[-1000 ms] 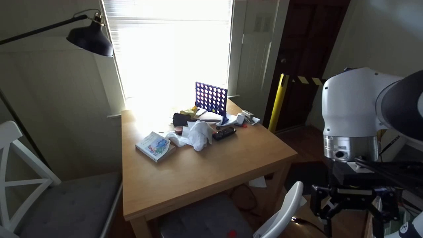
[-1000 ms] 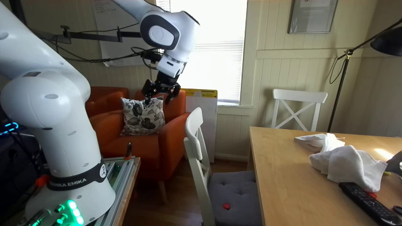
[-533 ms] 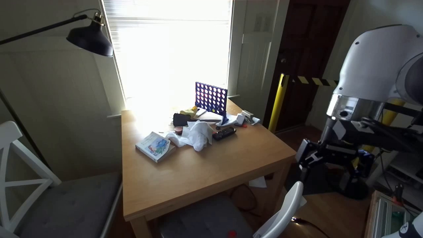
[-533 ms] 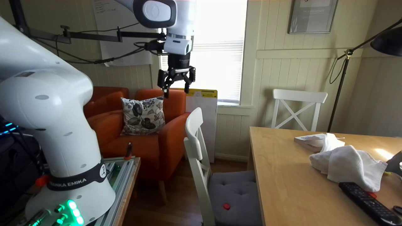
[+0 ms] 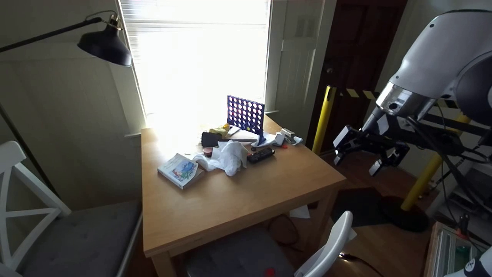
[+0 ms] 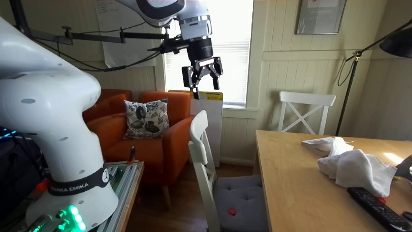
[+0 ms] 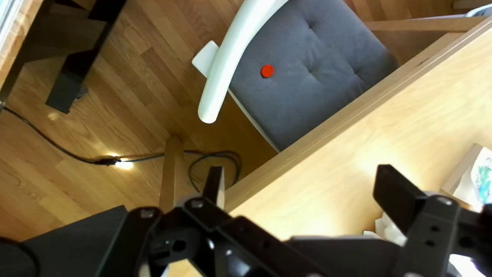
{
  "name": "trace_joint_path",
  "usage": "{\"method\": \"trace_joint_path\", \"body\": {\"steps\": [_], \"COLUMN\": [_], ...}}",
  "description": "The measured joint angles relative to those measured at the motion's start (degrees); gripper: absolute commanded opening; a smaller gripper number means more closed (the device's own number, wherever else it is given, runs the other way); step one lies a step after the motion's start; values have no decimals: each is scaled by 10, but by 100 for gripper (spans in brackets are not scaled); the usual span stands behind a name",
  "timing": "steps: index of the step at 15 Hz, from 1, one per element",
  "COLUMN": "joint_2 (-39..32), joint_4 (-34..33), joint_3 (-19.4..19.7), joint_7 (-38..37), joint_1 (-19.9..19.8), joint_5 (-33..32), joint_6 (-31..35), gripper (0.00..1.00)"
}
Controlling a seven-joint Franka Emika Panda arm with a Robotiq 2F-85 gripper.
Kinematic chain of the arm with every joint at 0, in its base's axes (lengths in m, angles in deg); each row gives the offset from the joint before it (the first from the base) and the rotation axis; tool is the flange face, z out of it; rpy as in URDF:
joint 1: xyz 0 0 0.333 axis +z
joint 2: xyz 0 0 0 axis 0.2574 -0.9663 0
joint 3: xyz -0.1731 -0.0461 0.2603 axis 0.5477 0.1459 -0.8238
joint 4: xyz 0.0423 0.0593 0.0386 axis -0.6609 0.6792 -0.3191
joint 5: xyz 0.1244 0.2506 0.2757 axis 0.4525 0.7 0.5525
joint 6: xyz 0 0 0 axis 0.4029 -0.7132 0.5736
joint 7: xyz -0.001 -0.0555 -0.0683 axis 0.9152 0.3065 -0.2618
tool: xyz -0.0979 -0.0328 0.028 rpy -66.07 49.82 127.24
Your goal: Partially pull the chair out away from the table
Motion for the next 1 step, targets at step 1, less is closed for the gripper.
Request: {"method": "trace_joint_path", "body": {"steps": [1], "joint_2": [0], "joint_4": [0], "joint_3": [0], "joint_7": [1], "joint_1": [0], "joint_5": [-1], "joint_6": [0], "gripper": [100]}}
